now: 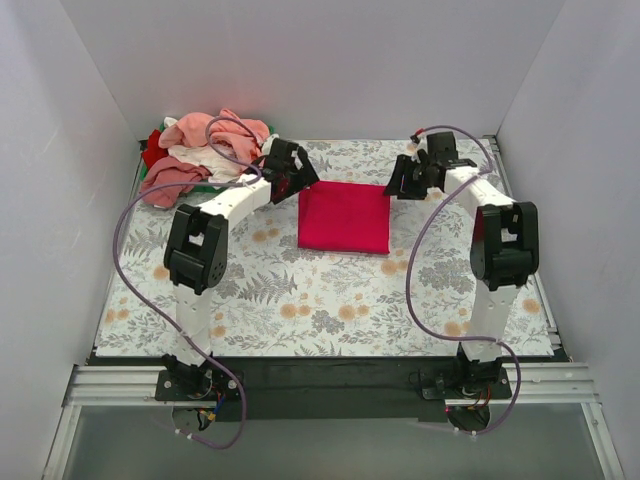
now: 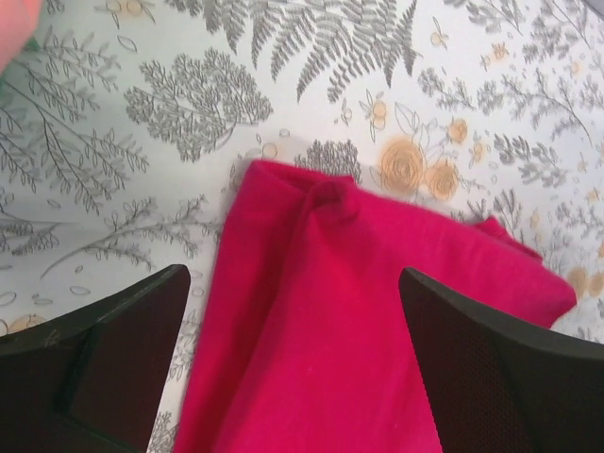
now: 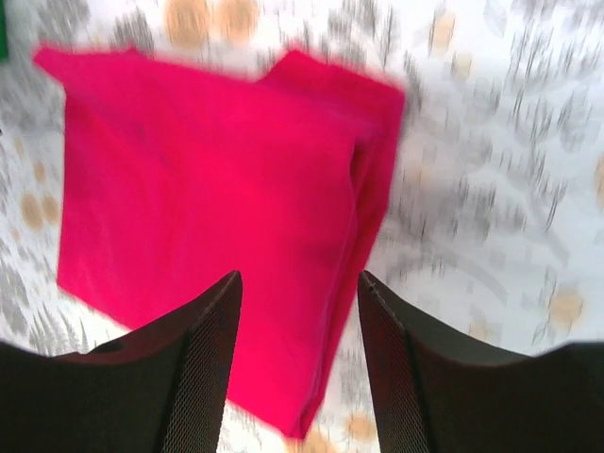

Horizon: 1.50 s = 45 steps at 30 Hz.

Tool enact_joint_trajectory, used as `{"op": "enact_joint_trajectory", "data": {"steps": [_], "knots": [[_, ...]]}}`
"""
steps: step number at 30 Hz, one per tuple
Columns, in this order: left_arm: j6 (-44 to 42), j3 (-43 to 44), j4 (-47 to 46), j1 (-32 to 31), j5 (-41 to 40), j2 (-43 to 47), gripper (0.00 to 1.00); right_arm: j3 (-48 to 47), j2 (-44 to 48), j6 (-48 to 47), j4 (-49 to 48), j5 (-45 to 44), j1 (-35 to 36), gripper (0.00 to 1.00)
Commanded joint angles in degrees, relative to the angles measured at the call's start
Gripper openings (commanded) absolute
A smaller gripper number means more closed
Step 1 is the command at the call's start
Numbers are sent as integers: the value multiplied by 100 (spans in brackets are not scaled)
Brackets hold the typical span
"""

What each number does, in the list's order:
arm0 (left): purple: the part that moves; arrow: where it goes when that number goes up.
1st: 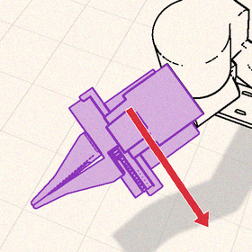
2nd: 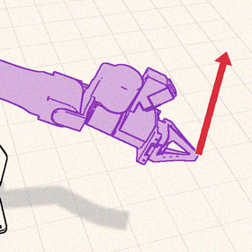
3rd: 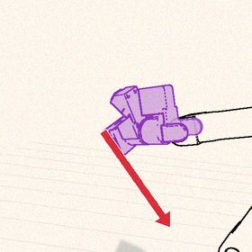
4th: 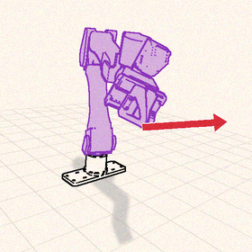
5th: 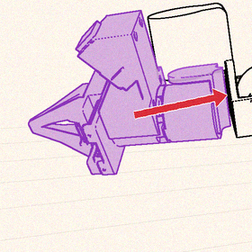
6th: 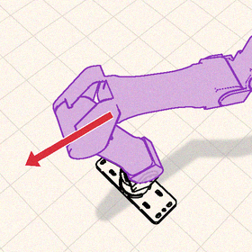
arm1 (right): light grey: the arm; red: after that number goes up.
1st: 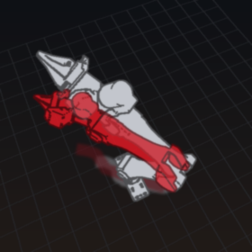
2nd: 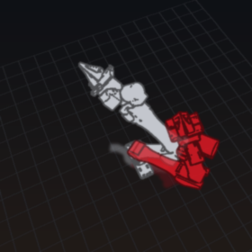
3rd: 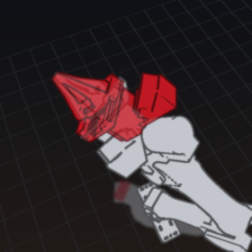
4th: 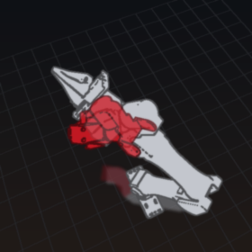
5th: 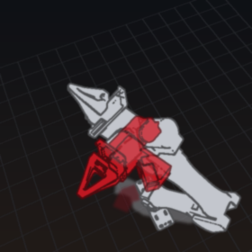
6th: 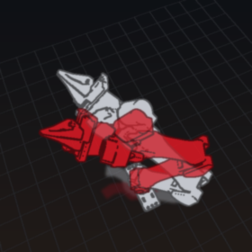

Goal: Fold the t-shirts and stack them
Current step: Fold the tshirt, then neatly place the folded tshirt to the corner

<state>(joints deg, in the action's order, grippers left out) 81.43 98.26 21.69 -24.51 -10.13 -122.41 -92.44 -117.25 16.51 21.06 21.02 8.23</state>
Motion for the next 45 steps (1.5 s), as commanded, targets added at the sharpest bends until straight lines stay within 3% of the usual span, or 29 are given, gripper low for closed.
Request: {"op": "enact_joint_trajectory", "data": {"steps": [1, 6, 7, 8, 19, 22, 24, 26, 27, 28, 31, 35, 42, 45], "knots": [[5, -778, -182, -54, 457, 884, 93, 901, 904, -219, -215, -1, 73, 59], [-135, -1563, -455, -45, 960, 1255, 94, 2500, 1940, -122, -611, -71, 109, 68], [-223, -1634, -525, -54, 1004, 1255, 94, 2677, 2073, -113, -664, -158, 109, 89], [-293, -1713, -543, -62, 1300, 1237, 94, 2801, 2214, -70, -665, -255, 109, 98], [-566, -1547, -333, -150, 1321, 473, 93, 4067, 4016, 142, -717, -818, 109, 98], [-646, -1424, -183, -255, 1181, 341, 80, 4304, 4420, 150, -717, -950, 83, 98], [-672, -1406, -69, -291, 1093, 235, 63, 4428, 4693, 159, -717, -994, 65, 98], [-681, -1397, 45, -326, 866, 209, 40, 4498, 4851, 159, -717, -1064, 47, 98], [-672, -1423, 202, -326, 724, 226, 14, 4551, 4991, 142, -717, -1099, 47, 98], [-646, -1484, 326, -335, 340, 261, 3, 4577, 5045, 133, -717, -1143, 12, 98], [-619, -1826, 625, -326, -145, 734, 0, 4674, 5265, 89, -709, -1205, -23, 98], [-909, -3002, 739, -335, -691, 1762, 0, 4727, 5336, 28, -717, -1187, -58, 98], [-839, -4357, 1090, -256, -1876, 3398, 0, 4315, 4950, -43, -735, -1170, -137, 98], [-1408, -5005, 715, -124, -2194, 3846, 0, 3946, 4642, -60, -770, -1091, -164, 98]]}}
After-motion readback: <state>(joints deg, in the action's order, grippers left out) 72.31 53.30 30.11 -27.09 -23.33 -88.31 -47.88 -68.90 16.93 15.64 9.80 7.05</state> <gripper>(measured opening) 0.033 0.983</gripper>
